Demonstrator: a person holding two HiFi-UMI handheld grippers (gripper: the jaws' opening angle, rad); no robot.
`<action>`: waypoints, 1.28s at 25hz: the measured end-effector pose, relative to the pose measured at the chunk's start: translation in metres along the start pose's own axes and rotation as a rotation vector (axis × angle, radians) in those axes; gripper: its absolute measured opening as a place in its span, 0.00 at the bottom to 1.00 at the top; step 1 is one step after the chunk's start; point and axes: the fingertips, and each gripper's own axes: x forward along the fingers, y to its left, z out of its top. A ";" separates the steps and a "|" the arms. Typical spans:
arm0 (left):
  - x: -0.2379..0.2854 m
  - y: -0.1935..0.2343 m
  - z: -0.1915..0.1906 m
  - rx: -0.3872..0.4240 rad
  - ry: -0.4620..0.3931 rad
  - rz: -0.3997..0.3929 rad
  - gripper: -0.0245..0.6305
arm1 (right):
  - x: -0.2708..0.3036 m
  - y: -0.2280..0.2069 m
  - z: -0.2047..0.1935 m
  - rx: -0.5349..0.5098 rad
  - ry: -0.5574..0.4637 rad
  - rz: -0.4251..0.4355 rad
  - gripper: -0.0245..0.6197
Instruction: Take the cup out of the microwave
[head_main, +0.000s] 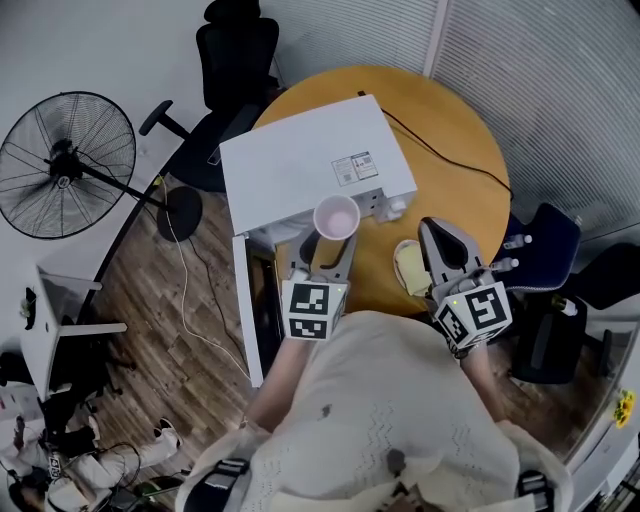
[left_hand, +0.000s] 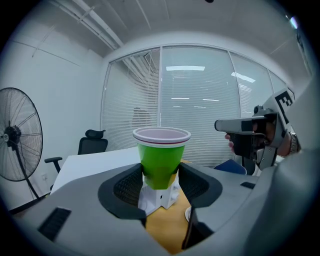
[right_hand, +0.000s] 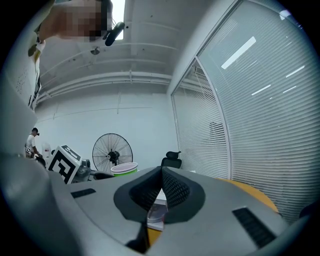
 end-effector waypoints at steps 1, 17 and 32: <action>0.000 0.000 -0.001 -0.001 0.002 -0.001 0.41 | 0.000 -0.001 0.000 0.000 0.000 -0.002 0.05; -0.003 0.001 -0.003 -0.006 0.000 0.003 0.41 | 0.001 0.004 -0.003 -0.005 0.010 0.009 0.05; -0.003 -0.001 -0.004 -0.005 0.003 0.005 0.41 | 0.001 0.003 -0.005 -0.005 0.014 0.011 0.05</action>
